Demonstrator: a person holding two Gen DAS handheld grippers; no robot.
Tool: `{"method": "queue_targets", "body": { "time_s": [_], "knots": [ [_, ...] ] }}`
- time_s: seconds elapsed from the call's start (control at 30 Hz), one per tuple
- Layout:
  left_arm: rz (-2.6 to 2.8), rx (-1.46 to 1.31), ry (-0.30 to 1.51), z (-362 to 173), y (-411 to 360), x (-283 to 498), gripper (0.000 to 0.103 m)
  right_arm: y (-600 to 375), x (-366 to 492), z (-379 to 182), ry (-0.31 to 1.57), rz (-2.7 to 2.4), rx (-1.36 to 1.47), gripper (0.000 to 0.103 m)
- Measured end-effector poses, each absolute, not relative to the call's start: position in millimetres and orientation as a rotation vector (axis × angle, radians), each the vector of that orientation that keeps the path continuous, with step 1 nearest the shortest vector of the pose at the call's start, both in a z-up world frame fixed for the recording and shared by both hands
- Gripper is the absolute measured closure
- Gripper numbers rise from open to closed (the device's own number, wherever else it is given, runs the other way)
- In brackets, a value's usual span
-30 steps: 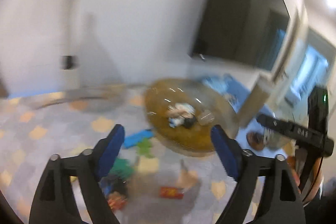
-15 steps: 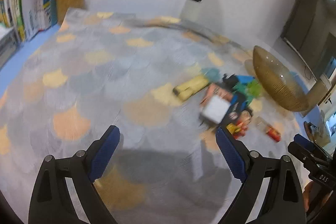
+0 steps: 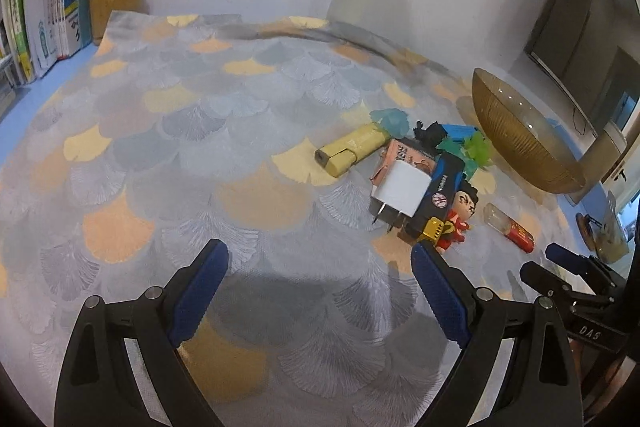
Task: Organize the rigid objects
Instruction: 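Grasp the yellow box with left tool while right tool grasps red lighter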
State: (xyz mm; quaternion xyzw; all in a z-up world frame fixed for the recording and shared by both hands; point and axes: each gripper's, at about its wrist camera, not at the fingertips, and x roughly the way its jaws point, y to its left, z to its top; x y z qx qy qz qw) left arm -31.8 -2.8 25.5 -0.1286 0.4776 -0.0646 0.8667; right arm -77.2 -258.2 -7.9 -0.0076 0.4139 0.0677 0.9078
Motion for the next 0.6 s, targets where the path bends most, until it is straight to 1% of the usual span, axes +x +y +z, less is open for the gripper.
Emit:
{"method": "queue_targets", "body": {
  "time_s": [0.13, 0.23, 0.3, 0.33, 0.37, 0.43, 0.5, 0.53, 0.57, 0.6],
  "knots": [
    [-0.177, -0.250, 1.050, 28.5, 4.6, -20.7, 0.011, -262.2, -74.0, -10.0, 0.886, 0.135, -0.001, 0.025],
    [-0.196, -0.119, 1.034, 43.8, 6.8, -0.3, 0.011, -268.4, -71.1, -9.0, 0.949, 0.184, 0.059, 0.025],
    [-0.244, -0.045, 1.051, 44.8, 4.6, 17.9, 0.011, -266.6, -68.8, -5.8, 0.964, 0.187, 0.051, 0.025],
    [-0.298, -0.011, 1.073, 41.1, 2.5, 30.4, 0.014, -264.5, -65.0, -3.5, 0.979, 0.182, 0.028, 0.025],
    [-0.331, 0.014, 1.084, 38.0, 0.8, 39.5, 0.023, -262.7, -61.6, -2.4, 0.990, 0.179, 0.007, 0.025],
    [-0.404, 0.049, 1.116, 30.9, -3.7, 56.2, 0.026, -261.3, -53.1, -1.5, 1.011, 0.179, -0.030, 0.025],
    [-0.464, 0.062, 1.142, 25.4, -8.3, 69.2, 0.026, -263.0, -47.1, -2.0, 1.013, 0.187, -0.049, 0.025],
    [-0.491, 0.071, 1.157, 21.8, -12.1, 75.7, 0.028, -264.9, -43.0, -3.2, 1.013, 0.185, -0.064, 0.025],
    [-0.508, 0.079, 1.167, 19.4, -15.2, 79.5, 0.034, -265.9, -40.4, -4.6, 1.013, 0.185, -0.071, 0.025],
    [-0.525, 0.088, 1.179, 15.8, -19.4, 83.7, 0.036, -267.1, -36.8, -6.4, 1.013, 0.186, -0.076, 0.028]
  ]
}}
